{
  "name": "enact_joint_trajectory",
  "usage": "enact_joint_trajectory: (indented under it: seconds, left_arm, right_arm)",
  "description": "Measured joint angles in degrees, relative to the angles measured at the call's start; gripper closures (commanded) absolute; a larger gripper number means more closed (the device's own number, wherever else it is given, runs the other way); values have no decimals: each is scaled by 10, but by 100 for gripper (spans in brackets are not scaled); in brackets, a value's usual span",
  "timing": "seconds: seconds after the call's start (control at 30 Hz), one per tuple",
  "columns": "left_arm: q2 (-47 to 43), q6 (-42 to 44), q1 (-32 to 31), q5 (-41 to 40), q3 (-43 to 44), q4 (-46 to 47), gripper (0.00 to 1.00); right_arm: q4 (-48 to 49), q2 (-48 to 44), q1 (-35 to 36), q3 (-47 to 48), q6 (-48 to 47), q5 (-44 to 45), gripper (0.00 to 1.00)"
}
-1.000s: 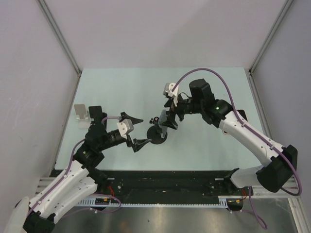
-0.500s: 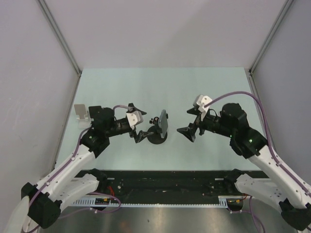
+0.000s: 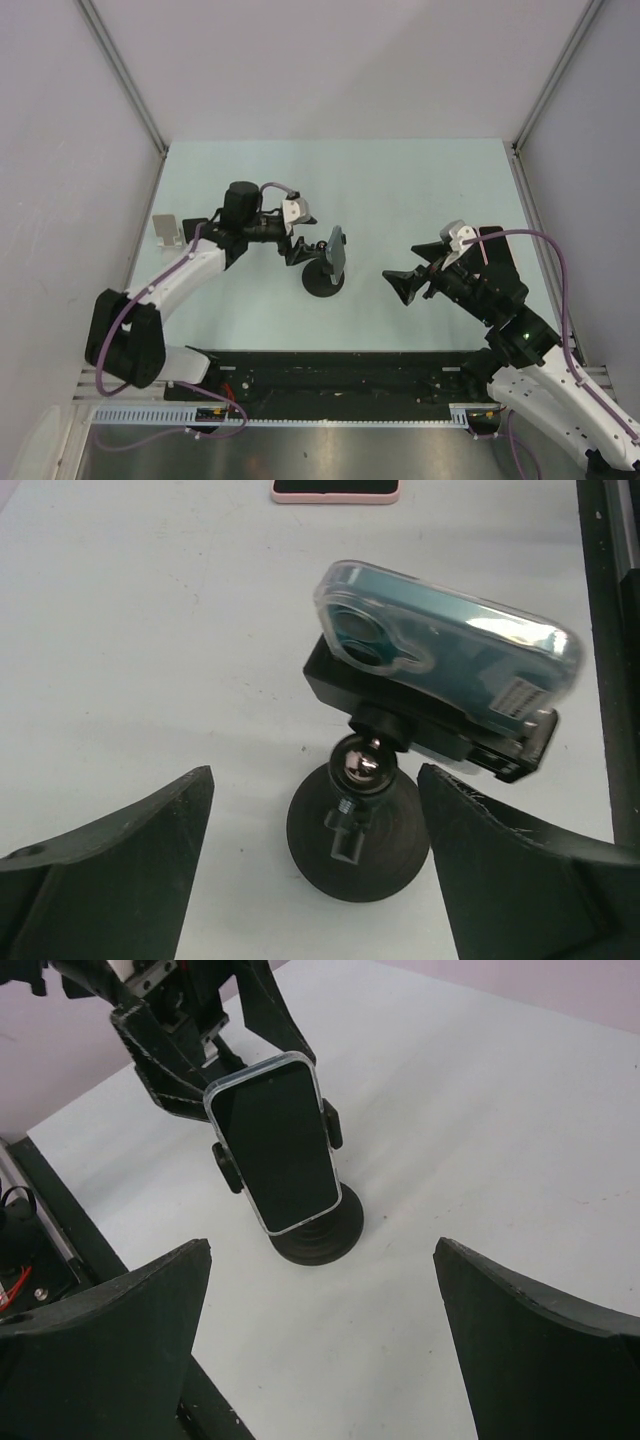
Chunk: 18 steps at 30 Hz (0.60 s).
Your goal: Remove the phone from the phone stand
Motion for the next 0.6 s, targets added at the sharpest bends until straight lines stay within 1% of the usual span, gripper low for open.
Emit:
enact_joint_trajectory:
  seconds: [0.13,0.27,0.37,0.4,0.47,0.57,0.6]
  left_arm:
    - [63,-2,2,32,31,1,22]
    - [94,-2,2,54,33,-1,25]
    - [104,-2,2,67,33,-1,30]
    - [107,-3,2,72,33,-1,34]
    - [112,-4,-1,76,33,-1,36]
    - [118,-6,-8,78,33,-1,42]
    - [118,-6,-10,79,33,-1,46]
  right_arm:
    - [3,-3,0,0,9,16,0]
    - [3,-5,0,0,11,28,0]
    - [3,-1,0,0,11,32,0]
    - [5,1,0,0,12,32,0]
    - [8,8,0,0,15,33,0]
    - [15,18,0,-1,17,32,0]
    - [16,20,0,-2,19,32,0]
